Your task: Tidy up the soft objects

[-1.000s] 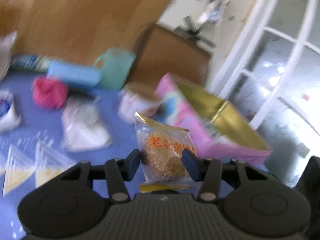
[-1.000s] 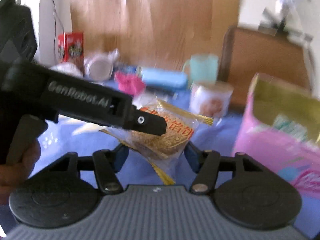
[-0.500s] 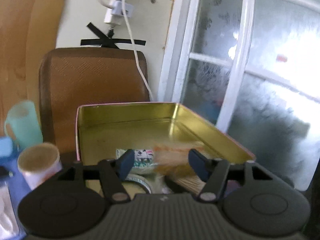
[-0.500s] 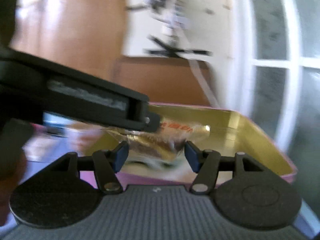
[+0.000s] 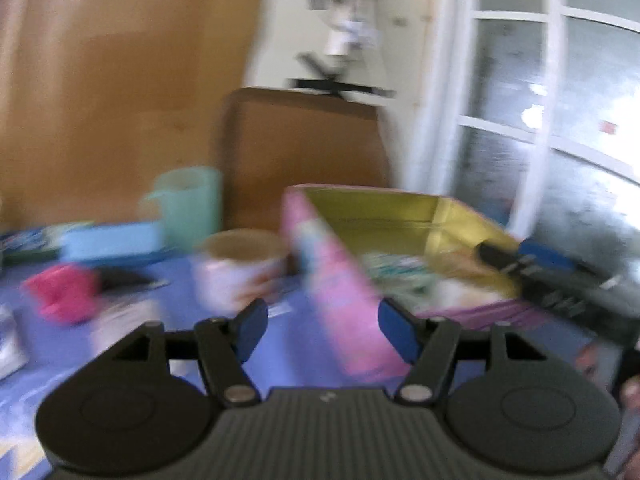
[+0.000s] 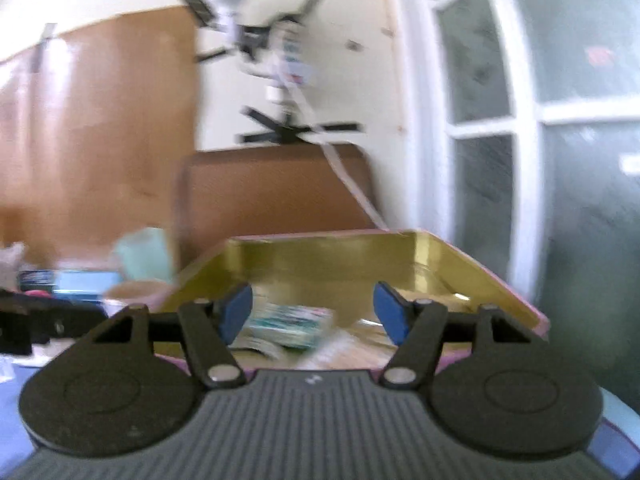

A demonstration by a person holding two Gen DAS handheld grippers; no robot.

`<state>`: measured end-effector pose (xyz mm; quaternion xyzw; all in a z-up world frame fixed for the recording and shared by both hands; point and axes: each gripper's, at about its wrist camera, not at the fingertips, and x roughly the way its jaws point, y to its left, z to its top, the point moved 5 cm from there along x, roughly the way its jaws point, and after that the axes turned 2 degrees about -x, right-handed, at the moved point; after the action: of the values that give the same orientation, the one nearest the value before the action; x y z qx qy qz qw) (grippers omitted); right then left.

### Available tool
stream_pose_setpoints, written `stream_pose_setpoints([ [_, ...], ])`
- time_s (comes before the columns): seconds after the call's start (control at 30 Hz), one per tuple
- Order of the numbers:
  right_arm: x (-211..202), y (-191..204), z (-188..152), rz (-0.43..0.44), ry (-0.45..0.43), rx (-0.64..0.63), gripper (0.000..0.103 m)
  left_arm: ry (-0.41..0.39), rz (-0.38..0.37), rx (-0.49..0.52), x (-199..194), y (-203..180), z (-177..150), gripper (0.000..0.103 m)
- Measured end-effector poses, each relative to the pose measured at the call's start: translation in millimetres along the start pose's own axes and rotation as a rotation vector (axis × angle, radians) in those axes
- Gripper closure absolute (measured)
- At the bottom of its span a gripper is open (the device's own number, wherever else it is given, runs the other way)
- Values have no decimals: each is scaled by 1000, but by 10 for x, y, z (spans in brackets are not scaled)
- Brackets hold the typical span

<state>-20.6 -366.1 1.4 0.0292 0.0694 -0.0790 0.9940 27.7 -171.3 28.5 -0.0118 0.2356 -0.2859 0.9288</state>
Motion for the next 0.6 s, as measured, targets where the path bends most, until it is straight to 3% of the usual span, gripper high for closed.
stream_pose_setpoints([
  [0.13,-18,553,34,183,37,-41,47,24,137,-74,-194,646,-193,40],
  [0.3,232,1299,-17,400,166,-72,48,-7,318,-158,-453,1339,-355,40],
  [0.37,489,1615,18,438,207,-90,48,-31,331,-211,-485,1487,-386,40],
  [0.43,787,1912,75,452,257,-101,48,-49,297,-266,-510,1558,-396,40],
  [0.6,1686,2390,367,422,370,-52,48,-107,266,-237,-565,1497,-374,37],
])
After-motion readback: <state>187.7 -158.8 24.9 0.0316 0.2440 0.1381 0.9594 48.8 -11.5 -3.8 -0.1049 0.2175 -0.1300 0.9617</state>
